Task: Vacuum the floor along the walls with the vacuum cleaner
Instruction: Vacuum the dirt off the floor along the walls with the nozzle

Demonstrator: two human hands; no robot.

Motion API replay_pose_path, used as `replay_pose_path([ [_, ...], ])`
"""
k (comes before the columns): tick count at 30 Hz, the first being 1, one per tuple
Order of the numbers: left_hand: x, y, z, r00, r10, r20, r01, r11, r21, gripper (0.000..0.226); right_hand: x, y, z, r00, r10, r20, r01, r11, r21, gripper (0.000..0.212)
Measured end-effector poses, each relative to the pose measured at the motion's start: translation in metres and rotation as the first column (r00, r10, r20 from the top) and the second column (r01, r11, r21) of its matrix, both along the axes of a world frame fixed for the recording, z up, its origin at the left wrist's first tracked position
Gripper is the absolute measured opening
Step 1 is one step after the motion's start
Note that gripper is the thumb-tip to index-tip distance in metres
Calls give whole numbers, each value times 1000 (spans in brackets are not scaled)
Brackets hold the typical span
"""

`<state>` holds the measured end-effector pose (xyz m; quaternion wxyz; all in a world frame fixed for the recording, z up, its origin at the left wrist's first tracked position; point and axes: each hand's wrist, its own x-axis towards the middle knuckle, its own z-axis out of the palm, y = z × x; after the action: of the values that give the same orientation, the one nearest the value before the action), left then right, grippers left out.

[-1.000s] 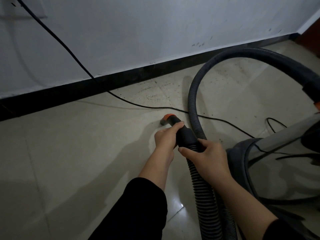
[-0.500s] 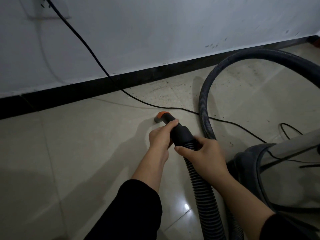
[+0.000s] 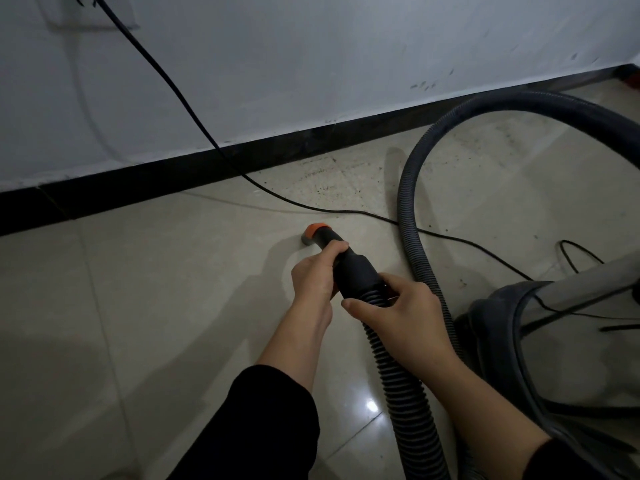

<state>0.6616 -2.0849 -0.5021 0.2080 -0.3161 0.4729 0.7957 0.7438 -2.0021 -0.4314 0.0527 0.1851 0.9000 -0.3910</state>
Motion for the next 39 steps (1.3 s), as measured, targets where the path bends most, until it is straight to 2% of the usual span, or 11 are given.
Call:
replay_pose_path([
  [7,14,24,8,996,-84,-8,84,996,19,17,19,17,1,997,-75,-26,76,997,5,18],
  [14,30,44,10,986,-167,-20,167,986,22,17,38,32,1,989,-142,-39,143,990,17,23],
  [22,50,50,9,976,-216,-18,216,976,6,27,63,38,5,988,-152,-14,152,988,-7,20],
  [39,78,32,9,971,-239,-24,237,970,-59,16,94,29,6,995,-102,17,103,995,-16,25],
])
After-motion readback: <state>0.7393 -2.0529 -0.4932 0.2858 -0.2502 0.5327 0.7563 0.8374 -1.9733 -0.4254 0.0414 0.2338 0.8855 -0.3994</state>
